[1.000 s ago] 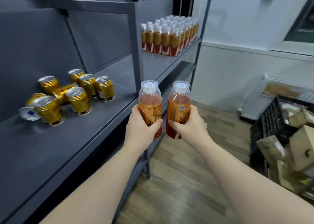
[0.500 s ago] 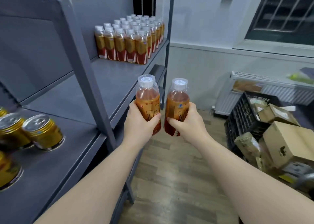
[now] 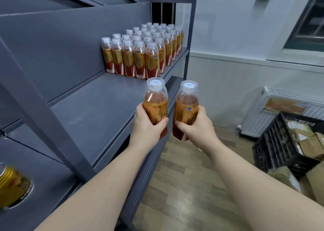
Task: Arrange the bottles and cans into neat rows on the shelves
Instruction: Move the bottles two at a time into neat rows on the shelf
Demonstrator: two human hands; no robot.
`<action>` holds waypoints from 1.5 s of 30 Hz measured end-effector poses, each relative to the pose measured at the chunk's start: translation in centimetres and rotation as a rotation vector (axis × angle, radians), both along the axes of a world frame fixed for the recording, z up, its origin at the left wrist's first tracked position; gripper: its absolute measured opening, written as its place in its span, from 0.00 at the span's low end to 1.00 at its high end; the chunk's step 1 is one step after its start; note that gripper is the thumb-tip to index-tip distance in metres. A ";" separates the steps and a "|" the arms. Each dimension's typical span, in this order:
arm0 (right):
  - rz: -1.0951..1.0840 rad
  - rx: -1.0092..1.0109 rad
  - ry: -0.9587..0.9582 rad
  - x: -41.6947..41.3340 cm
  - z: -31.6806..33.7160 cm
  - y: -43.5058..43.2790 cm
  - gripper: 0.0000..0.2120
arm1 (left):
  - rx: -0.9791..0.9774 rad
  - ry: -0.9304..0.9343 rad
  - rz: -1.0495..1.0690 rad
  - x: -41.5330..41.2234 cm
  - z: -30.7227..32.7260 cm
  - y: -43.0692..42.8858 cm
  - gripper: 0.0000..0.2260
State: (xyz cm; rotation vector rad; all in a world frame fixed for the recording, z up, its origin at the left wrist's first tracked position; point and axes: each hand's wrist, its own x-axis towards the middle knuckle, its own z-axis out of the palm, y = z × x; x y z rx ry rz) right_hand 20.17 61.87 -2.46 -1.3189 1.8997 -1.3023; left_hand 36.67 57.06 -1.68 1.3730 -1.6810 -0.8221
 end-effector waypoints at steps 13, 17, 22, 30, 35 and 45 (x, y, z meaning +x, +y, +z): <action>0.204 0.001 0.042 -8.3 1.3 -11.8 0.32 | -0.002 -0.028 0.235 -6.5 1.6 -7.7 0.33; 0.257 -0.017 0.041 -8.6 1.5 -15.1 0.29 | 0.005 -0.035 0.291 -6.8 1.2 -10.4 0.35; 0.332 -0.029 0.030 -7.7 1.9 -19.8 0.28 | 0.007 -0.042 0.353 -6.4 0.9 -14.8 0.35; 0.459 -0.036 0.073 -4.0 2.5 -28.5 0.29 | 0.001 -0.015 0.472 -3.2 0.8 -22.0 0.34; 0.527 -0.042 0.092 -0.6 2.3 -33.3 0.31 | 0.000 -0.025 0.572 -0.1 0.8 -25.5 0.35; 0.664 -0.045 0.087 5.7 2.0 -40.9 0.35 | 0.013 -0.018 0.774 4.9 0.3 -29.5 0.33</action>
